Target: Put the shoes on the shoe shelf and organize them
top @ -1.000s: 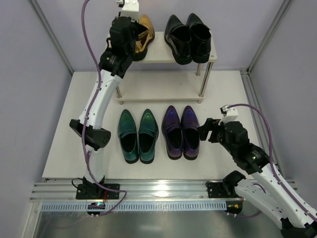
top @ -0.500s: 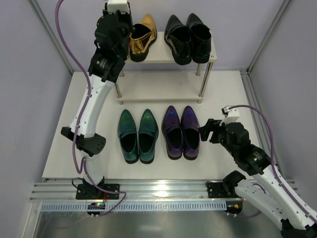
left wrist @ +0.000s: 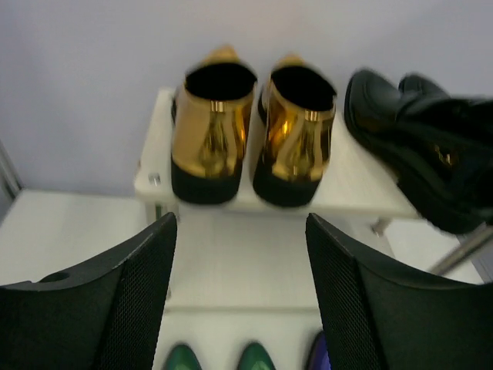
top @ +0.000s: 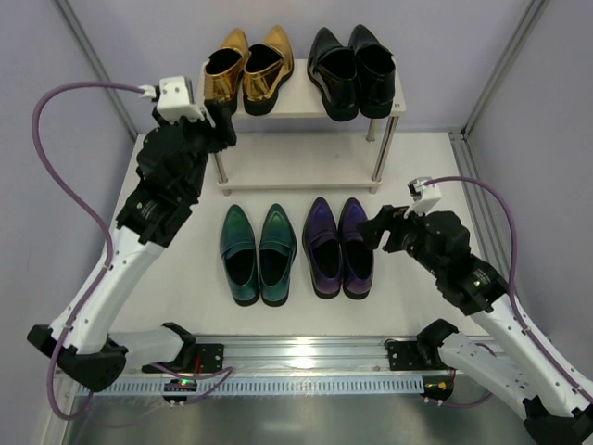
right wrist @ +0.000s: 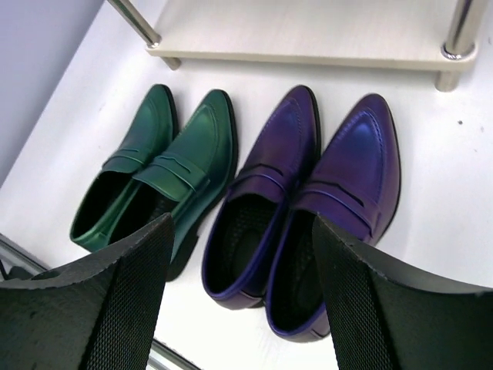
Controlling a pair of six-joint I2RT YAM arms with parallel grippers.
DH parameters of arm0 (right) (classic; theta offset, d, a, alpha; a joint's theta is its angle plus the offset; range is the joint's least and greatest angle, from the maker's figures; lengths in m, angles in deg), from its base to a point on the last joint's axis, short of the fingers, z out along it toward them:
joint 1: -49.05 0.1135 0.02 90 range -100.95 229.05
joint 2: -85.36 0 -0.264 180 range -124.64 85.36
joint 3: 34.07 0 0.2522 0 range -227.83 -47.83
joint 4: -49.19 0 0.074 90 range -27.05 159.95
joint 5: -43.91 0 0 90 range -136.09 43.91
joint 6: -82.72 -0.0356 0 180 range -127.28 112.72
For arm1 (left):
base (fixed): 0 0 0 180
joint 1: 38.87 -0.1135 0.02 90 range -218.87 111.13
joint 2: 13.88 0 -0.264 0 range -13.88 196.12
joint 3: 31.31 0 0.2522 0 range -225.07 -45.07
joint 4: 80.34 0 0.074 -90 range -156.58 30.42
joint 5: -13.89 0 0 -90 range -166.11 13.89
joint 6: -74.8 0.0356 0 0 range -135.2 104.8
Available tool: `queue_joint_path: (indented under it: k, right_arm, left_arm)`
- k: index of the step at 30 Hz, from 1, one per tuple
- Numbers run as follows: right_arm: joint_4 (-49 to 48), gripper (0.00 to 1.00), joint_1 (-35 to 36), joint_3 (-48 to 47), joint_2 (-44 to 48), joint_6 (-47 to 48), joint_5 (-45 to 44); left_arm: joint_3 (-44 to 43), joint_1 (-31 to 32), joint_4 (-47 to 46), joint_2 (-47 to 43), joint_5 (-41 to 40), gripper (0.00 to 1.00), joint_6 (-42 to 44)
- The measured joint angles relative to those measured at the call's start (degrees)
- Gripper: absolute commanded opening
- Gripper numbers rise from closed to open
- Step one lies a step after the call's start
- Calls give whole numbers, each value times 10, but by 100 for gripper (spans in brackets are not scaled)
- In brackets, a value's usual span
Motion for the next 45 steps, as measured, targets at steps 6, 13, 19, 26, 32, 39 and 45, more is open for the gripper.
queue_joint_path:
  k: [6, 13, 19, 26, 32, 39, 45]
  right_arm:
    - [-22, 73, 1, -34, -62, -12, 7]
    - [-17, 73, 5, 9, -129, -51, -8]
    - [-13, 73, 61, 62, -193, -90, -31]
    - [-15, 70, 157, 59, -295, -145, -90]
    - [-5, 35, 174, 36, -364, -207, -158]
    - [2, 4, 180, 30, -377, -239, -190]
    - [65, 4, 199, 17, -362, -214, -197]
  left_arm:
    - [208, 0, 33, -121, 79, 66, -115]
    - [420, 7, 75, -200, 180, 70, -221]
    - [498, 10, 124, -264, 206, 70, -254]
    - [515, 10, 126, -318, 214, 70, -268]
    - [537, 10, 132, -316, 226, 69, -268]
    - [549, 10, 136, -322, 236, 68, -273]
    - [549, 10, 136, -317, 240, 68, -275]
